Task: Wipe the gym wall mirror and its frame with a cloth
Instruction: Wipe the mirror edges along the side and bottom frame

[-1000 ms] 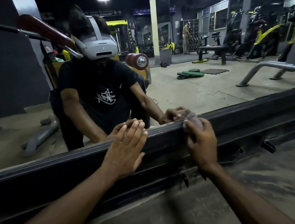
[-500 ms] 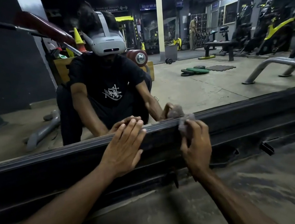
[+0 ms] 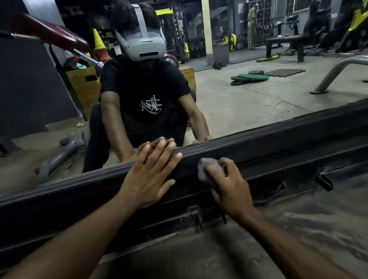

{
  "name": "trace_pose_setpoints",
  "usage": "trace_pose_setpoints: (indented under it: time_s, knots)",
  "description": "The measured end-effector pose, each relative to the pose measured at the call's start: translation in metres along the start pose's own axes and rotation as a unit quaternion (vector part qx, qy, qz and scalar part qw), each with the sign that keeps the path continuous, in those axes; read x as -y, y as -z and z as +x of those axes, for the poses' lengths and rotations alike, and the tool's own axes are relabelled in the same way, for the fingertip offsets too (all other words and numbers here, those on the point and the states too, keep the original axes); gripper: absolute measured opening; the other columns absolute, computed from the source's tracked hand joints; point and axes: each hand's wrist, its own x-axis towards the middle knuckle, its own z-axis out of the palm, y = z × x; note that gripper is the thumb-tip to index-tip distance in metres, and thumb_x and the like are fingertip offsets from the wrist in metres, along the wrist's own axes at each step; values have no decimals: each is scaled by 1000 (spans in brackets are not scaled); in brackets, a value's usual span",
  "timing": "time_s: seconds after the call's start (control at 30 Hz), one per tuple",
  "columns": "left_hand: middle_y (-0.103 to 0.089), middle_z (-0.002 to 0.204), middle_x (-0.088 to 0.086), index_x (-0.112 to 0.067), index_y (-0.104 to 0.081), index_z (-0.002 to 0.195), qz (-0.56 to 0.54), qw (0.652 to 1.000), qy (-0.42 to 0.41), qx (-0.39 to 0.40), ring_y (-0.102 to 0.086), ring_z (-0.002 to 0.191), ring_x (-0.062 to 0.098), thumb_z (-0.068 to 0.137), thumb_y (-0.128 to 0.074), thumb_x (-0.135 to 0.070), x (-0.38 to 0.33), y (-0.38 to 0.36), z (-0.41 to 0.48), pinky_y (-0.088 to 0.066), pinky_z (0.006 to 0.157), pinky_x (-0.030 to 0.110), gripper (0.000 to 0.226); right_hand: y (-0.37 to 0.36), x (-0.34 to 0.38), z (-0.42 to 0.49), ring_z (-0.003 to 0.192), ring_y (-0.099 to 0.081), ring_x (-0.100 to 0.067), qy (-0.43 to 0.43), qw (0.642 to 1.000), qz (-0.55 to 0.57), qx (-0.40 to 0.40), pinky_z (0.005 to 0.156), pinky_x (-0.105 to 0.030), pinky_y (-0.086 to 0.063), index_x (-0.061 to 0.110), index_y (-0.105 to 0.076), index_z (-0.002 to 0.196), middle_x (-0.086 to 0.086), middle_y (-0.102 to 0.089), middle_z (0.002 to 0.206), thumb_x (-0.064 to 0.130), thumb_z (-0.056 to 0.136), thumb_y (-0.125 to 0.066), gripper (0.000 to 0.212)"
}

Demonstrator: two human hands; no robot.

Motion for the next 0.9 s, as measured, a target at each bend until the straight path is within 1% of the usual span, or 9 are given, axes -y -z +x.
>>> trace_pose_setpoints:
  time_s: [0.1,0.17,0.23,0.3,0.43,0.5,0.63,0.83,0.9]
  knots:
    - [-8,170,18,-7,-20,161,12,1000,-27,6,-8,157,36,97,-47,-49,-11,1,15,-11,125,53,82,2,-11,6,107,-57,-35,-13,1000,-12,-13,58,-39,-52,30,-49,130,-6,-42,130,11,75,-77,65]
    - [-11,170,18,-5,-23,160,-3,1000,-15,-1,-11,157,36,95,-51,-47,-14,2,16,-13,125,53,83,8,-23,6,102,-59,-33,-106,992,7,-68,64,-39,-52,32,-51,131,-4,-41,128,10,75,-76,66]
    - [-14,169,19,-4,-26,159,-22,1000,-4,-13,-13,157,36,95,-52,-45,-16,4,16,-15,125,54,80,20,-36,9,93,-59,-35,-225,961,34,-160,67,-36,-47,28,-56,130,-7,-42,123,6,76,-75,61]
    - [-16,168,19,-4,-29,158,-40,999,-4,-27,-14,156,36,96,-50,-46,-20,5,25,-16,124,54,78,31,-41,17,92,-58,-34,-218,955,37,-196,71,-31,-44,21,-59,130,-10,-43,122,4,78,-75,57]
    - [-20,167,19,-1,-33,155,-41,998,-23,-39,-16,156,35,97,-48,-50,-42,8,65,-15,124,52,77,43,-39,34,99,-58,-25,-69,991,14,-111,76,-32,-51,21,-59,138,-6,-44,127,6,82,-75,60]
    - [-21,167,19,-1,-35,153,-48,998,-12,-44,-17,155,35,96,-50,-50,-54,8,81,-15,124,53,76,45,-51,37,98,-59,-29,-110,986,-7,-125,77,-38,-53,25,-60,137,-7,-47,124,3,81,-72,61]
    - [-19,167,19,-2,-33,153,-39,997,-19,-70,-18,154,36,93,-53,-50,-73,5,105,-11,124,53,80,66,-74,46,95,-59,-34,-320,922,-15,-218,85,-39,-51,24,-59,136,-11,-45,124,2,85,-61,56]
    - [-24,165,20,-3,-36,152,-17,996,-6,-88,-22,153,36,92,-53,-53,-83,3,122,-15,121,55,79,46,-54,13,92,-63,-33,-254,964,-28,-78,79,-42,-54,29,-53,132,0,-42,123,10,87,-65,50]
    - [-27,164,20,-3,-37,152,-16,996,-11,-93,-23,153,36,92,-54,-54,-84,2,122,-17,121,55,80,52,-65,15,98,-61,-35,-320,937,-11,-138,81,-36,-47,20,-55,130,-7,-45,125,8,88,-62,44]
